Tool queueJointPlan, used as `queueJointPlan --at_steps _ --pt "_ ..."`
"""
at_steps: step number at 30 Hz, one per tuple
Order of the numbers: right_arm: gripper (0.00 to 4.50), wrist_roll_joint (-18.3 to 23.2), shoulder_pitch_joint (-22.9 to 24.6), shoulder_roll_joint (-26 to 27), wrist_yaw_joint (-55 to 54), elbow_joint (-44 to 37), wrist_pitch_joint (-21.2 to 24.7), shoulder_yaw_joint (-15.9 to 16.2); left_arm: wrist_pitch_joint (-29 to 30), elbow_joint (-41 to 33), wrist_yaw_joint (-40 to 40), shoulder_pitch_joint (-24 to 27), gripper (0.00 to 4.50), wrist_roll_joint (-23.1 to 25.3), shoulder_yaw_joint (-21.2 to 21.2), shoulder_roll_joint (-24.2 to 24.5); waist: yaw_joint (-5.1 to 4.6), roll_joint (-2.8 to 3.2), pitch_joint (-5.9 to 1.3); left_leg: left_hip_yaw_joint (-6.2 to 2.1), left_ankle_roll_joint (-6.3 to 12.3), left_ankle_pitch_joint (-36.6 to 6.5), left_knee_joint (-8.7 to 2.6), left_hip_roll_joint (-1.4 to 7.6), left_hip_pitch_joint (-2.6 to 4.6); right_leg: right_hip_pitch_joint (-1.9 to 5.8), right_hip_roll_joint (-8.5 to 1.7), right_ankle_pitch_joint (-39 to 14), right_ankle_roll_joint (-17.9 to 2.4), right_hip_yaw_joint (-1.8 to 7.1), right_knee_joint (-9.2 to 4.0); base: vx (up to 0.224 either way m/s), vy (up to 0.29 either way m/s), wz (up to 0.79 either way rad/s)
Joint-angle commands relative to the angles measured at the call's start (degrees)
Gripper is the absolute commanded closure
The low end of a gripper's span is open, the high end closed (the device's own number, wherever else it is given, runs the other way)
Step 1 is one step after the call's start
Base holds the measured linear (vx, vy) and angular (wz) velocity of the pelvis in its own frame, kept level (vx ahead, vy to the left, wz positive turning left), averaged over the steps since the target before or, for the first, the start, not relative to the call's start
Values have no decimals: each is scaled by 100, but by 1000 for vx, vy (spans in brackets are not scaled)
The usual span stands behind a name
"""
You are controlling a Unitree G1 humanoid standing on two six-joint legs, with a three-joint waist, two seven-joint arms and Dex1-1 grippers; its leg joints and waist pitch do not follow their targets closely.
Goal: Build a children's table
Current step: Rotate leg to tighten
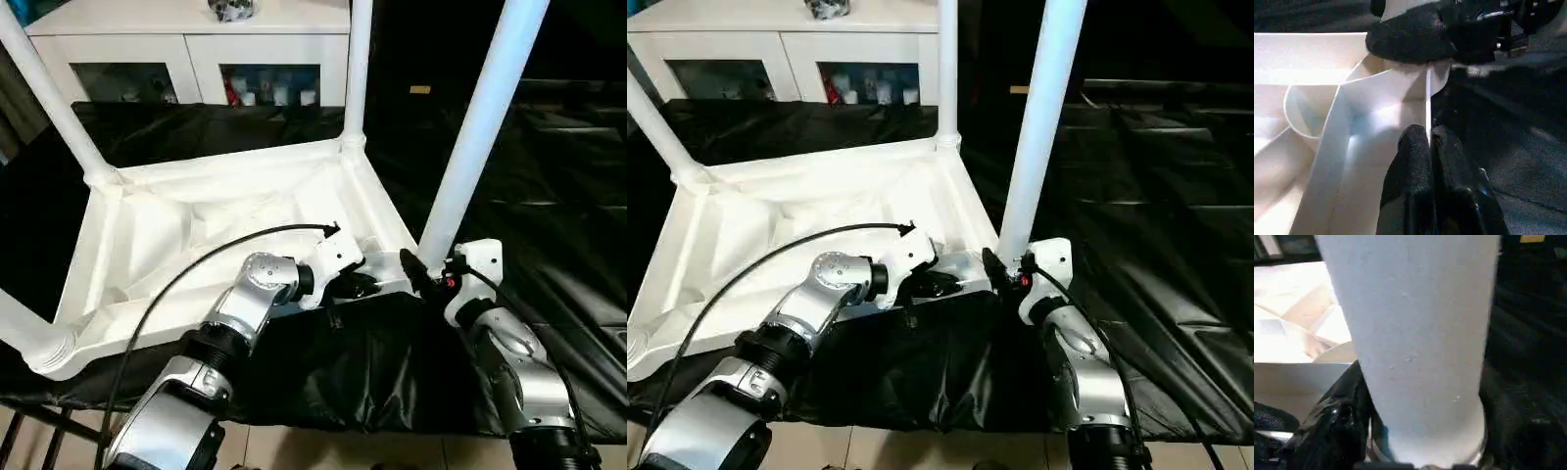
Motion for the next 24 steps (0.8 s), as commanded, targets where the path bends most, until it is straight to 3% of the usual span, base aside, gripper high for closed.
queueJointPlan --at_steps 1,4,8,9,10,12,14,17,19,21,24 --pt "98 62 -8 196 653 -23 94 923 -135 131 -257 169 450 -144 -357 -361 13 -136 -151 -123 272 -1889 -443 206 3 113 -255 -2390 -868 173 -538 0 0 0" --pt "65 96 76 -281 1224 -191 50 912 -326 -11 -692 258 450 -264 -314 -15 25 -150 -176 -104 394 -1598 -413 208 -18 152 -252 -1908 -1009 170 -487 0 0 0" --pt "65 -16 159 -772 1688 -244 -81 966 -424 -182 -1230 330 450 -479 -251 212 57 -147 -199 -73 585 -1283 -363 208 -27 183 -262 -1386 -1198 173 -429 0 0 0" --pt "65 160 223 -970 2063 -343 -15 911 -389 -197 -1394 306 450 -537 -203 315 76 -138 -227 -56 649 -1151 -331 213 2 190 -251 -1079 -1298 173 -408 0 0 0" --pt "65 319 268 -1117 2367 -432 70 862 -412 -174 -1518 273 450 -548 -197 390 81 -158 -237 -58 745 -923 -311 215 -21 212 -237 -631 -1405 165 -339 0 0 0" --pt "65 441 326 -1266 2646 -556 117 842 -432 -151 -1621 241 450 -547 -192 471 109 -155 -237 -47 876 -801 -292 218 -8 216 -226 -289 -1518 155 -306 0 0 0" --pt "65 591 408 -1487 3050 -719 240 862 -437 -147 -1783 209 450 -577 -172 561 142 -155 -223 -43 902 -869 -296 220 5 220 -239 -391 -1567 153 -320 0 0 0" --pt "65 783 503 -1820 3637 -886 474 936 -424 -127 -2088 143 450 -608 -180 697 172 -160 -205 -47 797 -1018 -321 240 7 221 -234 -770 -1537 148 -338 0 0 0" --pt "99 838 521 -1926 3809 -932 527 984 -430 -104 -2145 121 450 -604 -181 730 190 -154 -201 -43 738 -1120 -328 255 24 214 -230 -929 -1526 146 -348 0 0 0" --pt "99 945 515 -2147 4132 -978 632 1123 -473 -71 -2290 90 450 -649 -219 817 203 -164 -210 -40 670 -1138 -325 260 35 209 -240 -958 -1530 150 -348 0 0 0" --pt "139 975 492 -2269 4320 -1003 739 1207 -505 -51 -2380 63 450 -658 -242 870 234 -171 -225 -30 715 -986 -301 258 29 217 -239 -732 -1571 154 -314 0 0 0"
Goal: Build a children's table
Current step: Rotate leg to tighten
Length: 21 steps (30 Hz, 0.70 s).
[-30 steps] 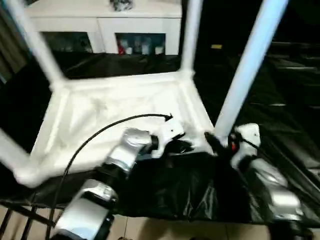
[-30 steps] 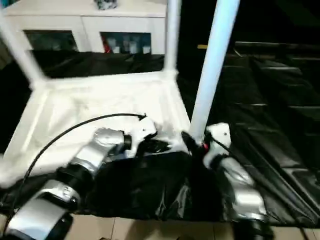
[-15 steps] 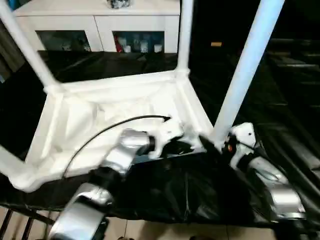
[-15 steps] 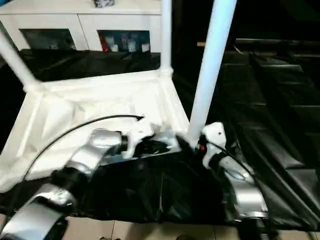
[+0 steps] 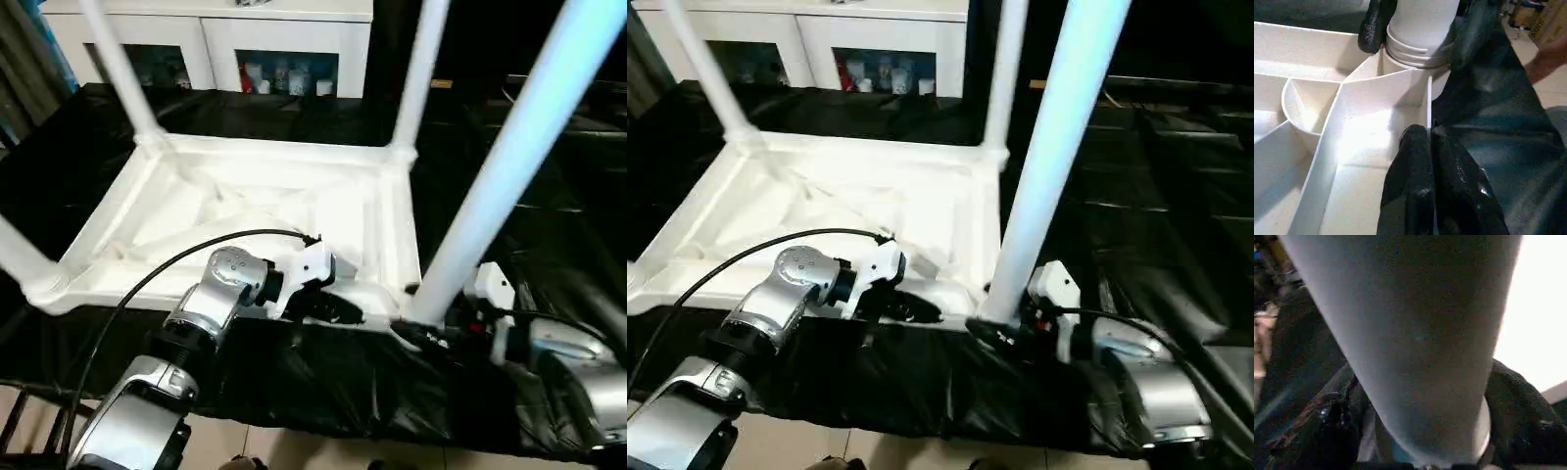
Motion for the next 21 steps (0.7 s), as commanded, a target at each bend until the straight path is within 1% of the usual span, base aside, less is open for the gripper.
queueJointPlan --at_steps 1,2,3,5,12,14,16,17,18,20,21 --pt "142 84 33 -43 428 -159 144 386 -20 207 -13 -64 450 -14 -77 -10 6 -138 -266 -35 716 -913 -297 230 40 254 -243 -651 -1566 169 -325 0 0 0" --pt "158 76 16 -78 509 -161 170 420 -37 229 -62 -85 450 -11 -80 7 13 -136 -269 -33 730 -878 -292 228 43 253 -241 -610 -1576 169 -320 0 0 0" --pt "158 73 10 -88 535 -161 176 431 -42 237 -79 -92 450 -10 -81 12 25 -137 -274 -31 751 -826 -280 224 41 256 -241 -513 -1597 169 -306 0 0 0" --pt "175 93 -10 -107 613 -168 244 449 -56 269 -124 -113 450 -8 -80 22 42 -148 -280 -30 773 -785 -272 224 40 262 -248 -489 -1606 166 -296 0 0 0" --pt "184 183 -32 -179 802 -244 431 524 -47 257 -279 -110 450 -4 -147 48 73 -151 -302 -36 809 -682 -254 224 42 275 -246 -399 -1639 160 -270 0 0 0" --pt "185 210 -30 -180 797 -258 453 531 -40 250 -293 -99 450 -11 -160 52 73 -143 -303 -38 813 -676 -254 227 39 276 -249 -394 -1648 158 -269 0 0 0" --pt "185 263 6 -108 685 -281 470 504 -7 250 -207 -79 450 -7 -166 29 72 -145 -303 -38 778 -731 -254 227 42 274 -249 -460 -1655 158 -273 0 0 0" --pt "185 290 74 82 397 -289 445 421 69 275 49 -60 450 24 -137 -44 71 -134 -299 -38 774 -733 -253 228 38 271 -252 -449 -1661 160 -271 0 0 0" --pt "185 256 105 240 139 -260 389 358 110 296 220 -53 450 45 -113 -102 77 -134 -295 -37 754 -753 -257 228 46 263 -249 -471 -1649 163 -280 0 0 0" --pt "185 256 105 240 139 -260 389 358 110 296 220 -53 450 45 -113 -102 61 -136 -289 -48 680 -870 -279 223 40 269 -251 -667 -1608 151 -301 0 0 0" --pt "185 196 120 403 -150 -211 346 301 163 302 376 -41 450 67 -98 -159 49 -139 -272 -49 613 -984 -291 225 41 257 -253 -853 -1558 156 -324 0 0 0"
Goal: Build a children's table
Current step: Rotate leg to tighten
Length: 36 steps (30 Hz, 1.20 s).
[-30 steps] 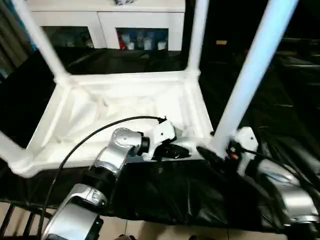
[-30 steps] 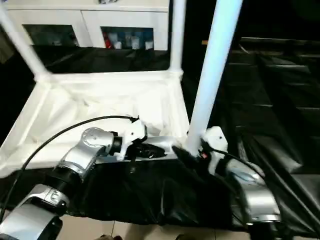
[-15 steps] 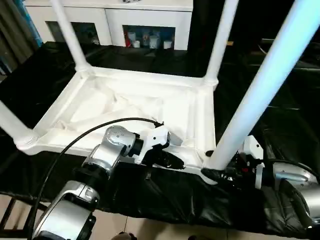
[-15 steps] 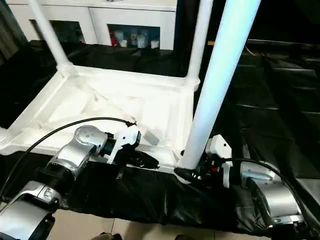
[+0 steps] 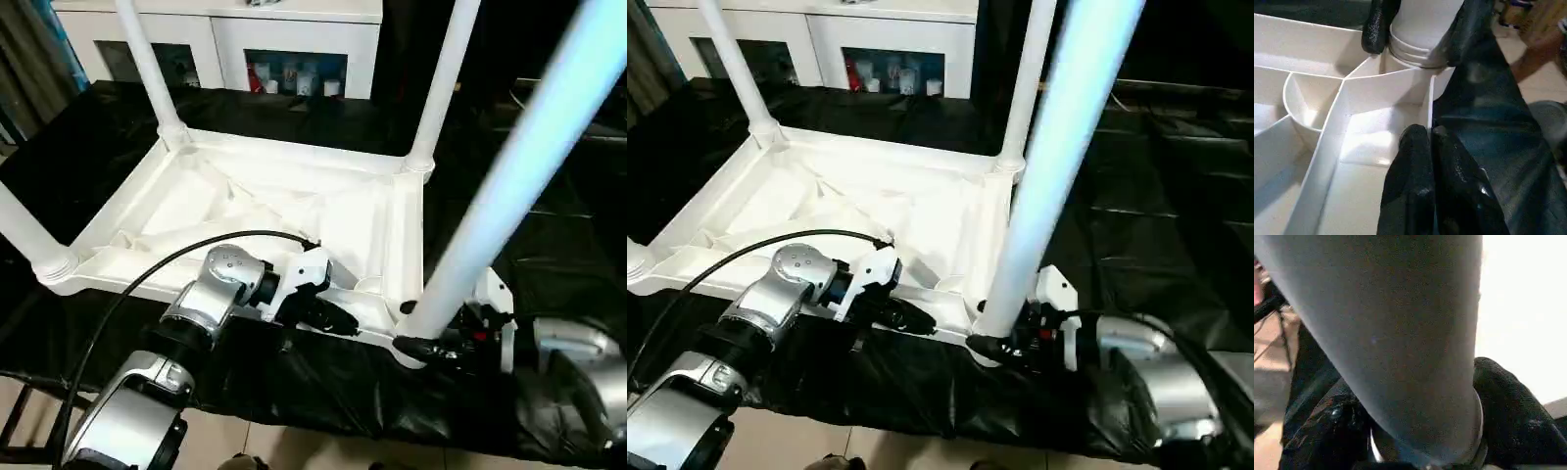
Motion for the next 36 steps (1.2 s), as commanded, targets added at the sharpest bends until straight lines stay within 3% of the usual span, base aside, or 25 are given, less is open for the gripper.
queueJointPlan --at_steps 1,5,6,7,9,11,13,14,16,17,18,23,24,29,33,36 --pt "187 -37 50 635 -753 131 -102 163 244 144 902 80 450 172 -65 -363 -20 -109 -255 -56 514 -1166 -352 219 52 233 -264 -1157 -1478 161 -375 0 0 0" --pt "188 -357 -41 1362 -1986 560 -278 -2 546 224 1664 117 450 311 -70 -787 -148 -138 -216 -108 135 -1743 -430 201 54 195 -271 -2189 -1143 155 -480 0 0 0" --pt "189 -454 -108 1681 -2469 732 -325 -61 666 264 1981 123 450 332 -60 -1014 -186 -98 -198 -116 47 -1863 -448 207 75 143 -266 -2237 -1114 170 -499 0 0 0" --pt "189 -489 -141 1816 -2659 800 -344 -84 714 284 2109 123 450 334 -54 -1113 -218 -115 -183 -143 -4 -2047 -469 194 65 157 -264 -2439 -1026 155 -524 0 0 0" --pt "189 -494 -149 1838 -2693 812 -346 -89 718 287 2126 122 450 336 -55 -1128 -237 -134 -184 -147 16 -2211 -471 182 85 139 -255 -2610 -890 160 -562 0 0 0" --pt "189 -684 -473 2453 -3686 1260 -492 -198 796 381 2553 68 450 371 -82 -1528 -280 -77 -184 -140 -15 -2322 -473 174 94 90 -251 -2531 -908 178 -572 0 0 0" --pt "189 -684 -473 2453 -3686 1260 -492 -198 796 381 2553 68 450 371 -82 -1528 -323 -102 -179 -169 -50 -2379 -488 154 70 123 -245 -2688 -817 148 -581 0 0 0" --pt "189 -770 -628 2700 -4076 1434 -568 -230 788 403 2702 50 450 395 -103 -1666 -320 -87 -183 -159 -11 -2400 -483 164 93 100 -250 -2688 -786 164 -603 0 0 0" --pt "189 -929 -686 2831 -4118 1445 -817 -159 743 314 2678 107 450 488 -198 -1641 -322 -93 -187 -163 20 -2381 -491 161 74 99 -258 -2730 -748 166 -618 0 0 0" --pt "154 -929 -686 2831 -4118 1445 -817 -159 743 314 2678 107 450 488 -198 -1641 -321 -89 -192 -158 32 -2355 -490 160 72 102 -254 -2694 -742 169 -616 0 0 0" --pt "119 -1023 -676 2794 -4098 1405 -1005 -147 669 257 2597 145 450 590 -288 -1518 -321 -97 -185 -159 55 -2334 -501 173 60 105 -249 -2589 -747 169 -612 0 0 0" --pt "98 -944 -632 2654 -3860 1370 -1159 -272 637 204 2494 169 450 661 -287 -1370 -308 -81 -209 -122 140 -2050 -488 185 41 136 -229 -1804 -993 183 -534 0 0 0" --pt "71 -912 -614 2563 -3737 1350 -1204 -294 641 196 2476 163 450 659 -271 -1323 -300 -79 -216 -116 166 -1995 -481 189 45 146 -231 -1666 -1046 183 -522 0 0 0" --pt "44 -647 -429 1768 -2635 1012 -1135 -248 522 193 1985 95 450 652 -281 -882 -279 -85 -223 -102 348 -1801 -455 179 23 193 -241 -1482 -1110 178 -514 0 0 0" --pt "12 -453 -255 1184 -1639 688 -891 -117 388 131 1390 91 450 565 -281 -575 -258 -88 -279 -79 631 -1097 -371 179 0 266 -242 -367 -1424 167 -389 0 0 0" --pt "12 -270 -167 723 -895 482 -617 -10 295 67 999 79 450 488 -263 -383 -251 -87 -283 -67 852 -824 -335 181 10 290 -228 211 -1674 149 -326 0 0 0"
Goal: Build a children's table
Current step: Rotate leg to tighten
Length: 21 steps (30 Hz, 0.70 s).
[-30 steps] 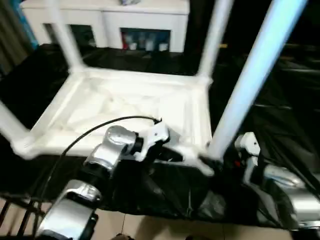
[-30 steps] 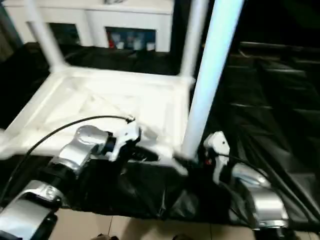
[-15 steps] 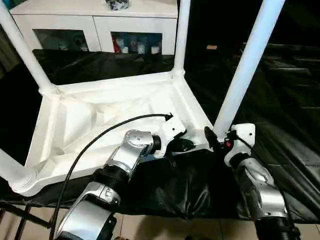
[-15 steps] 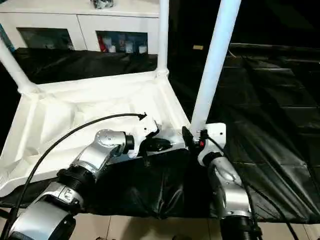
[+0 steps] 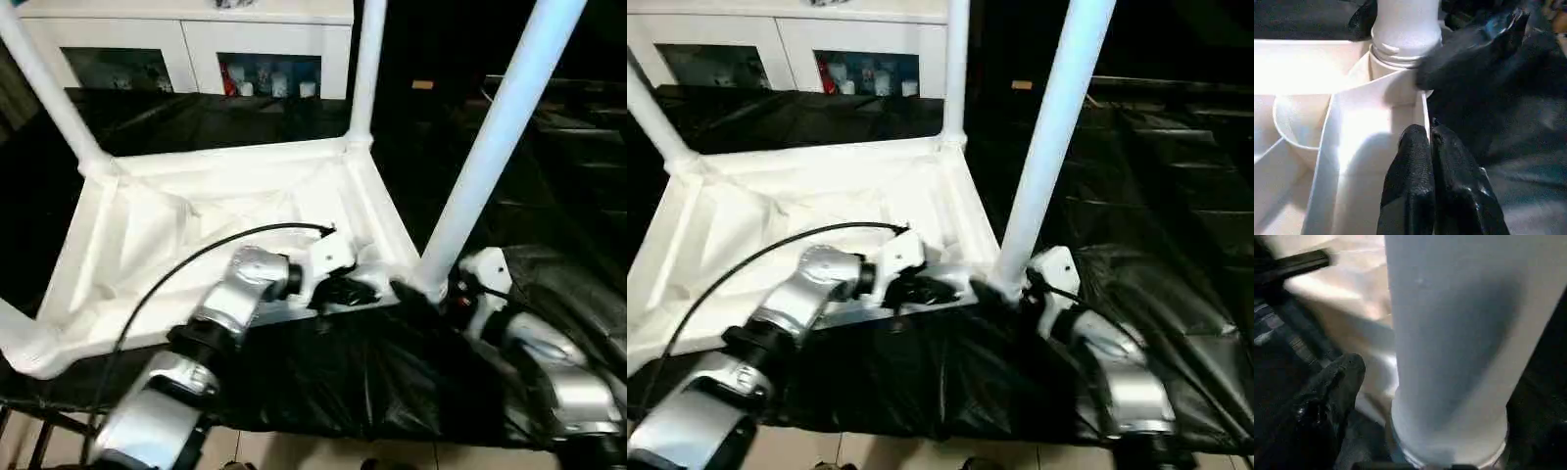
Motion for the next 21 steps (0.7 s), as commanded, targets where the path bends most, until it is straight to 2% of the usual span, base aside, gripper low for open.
queueJointPlan --at_steps 1,4,7,9,11,12,15,17,18,21 --pt "12 182 90 -28 606 -239 208 419 20 117 -266 131 450 179 -344 42 30 -61 -245 -53 878 -823 -271 185 8 296 -251 198 -1689 166 -270 0 0 0" --pt "12 418 87 -448 1320 -350 417 520 -139 100 -625 87 450 69 -411 231 104 -55 -209 -46 774 -1140 -303 225 50 279 -248 -498 -1674 159 -324 0 0 0" --pt "28 477 31 -634 1630 -384 479 592 -222 -20 -1012 119 450 -47 -443 333 174 -47 -198 -29 592 -1273 -316 246 67 249 -246 -764 -1648 172 -326 0 0 0" --pt "41 490 7 -710 1768 -405 543 631 -204 -84 -1144 139 450 -92 -458 366 188 -68 -202 -28 563 -1219 -311 248 57 257 -257 -715 -1653 179 -306 0 0 0" --pt "41 523 -34 -793 1955 -454 668 692 -224 -124 -1277 152 450 -91 -502 420 199 -60 -198 -27 579 -1157 -307 241 55 256 -253 -689 -1648 179 -300 0 0 0" --pt "64 536 -47 -839 2043 -482 731 739 -240 -120 -1306 155 450 -83 -508 437 204 -56 -201 -28 588 -1102 -303 241 54 261 -259 -658 -1648 181 -293 0 0 0" --pt "78 582 -55 -916 2204 -540 875 818 -267 -95 -1349 148 450 -83 -505 461 226 -58 -217 -23 626 -957 -283 237 61 263 -259 -474 -1678 181 -275 0 0 0" --pt "89 583 -57 -924 2217 -544 880 827 -269 -90 -1354 146 450 -85 -506 464 239 -57 -212 -19 645 -946 -279 235 58 260 -258 -433 -1697 180 -272 0 0 0" --pt "111 588 -70 -969 2292 -553 898 879 -297 -56 -1397 126 450 -104 -513 492 254 -42 -215 -21 642 -935 -278 234 64 262 -260 -427 -1697 179 -269 0 0 0" --pt "125 579 -87 -974 2317 -539 879 904 -314 -37 -1430 113 450 -122 -526 518 275 -54 -214 -19 633 -937 -276 231 62 261 -258 -434 -1690 179 -268 0 0 0"
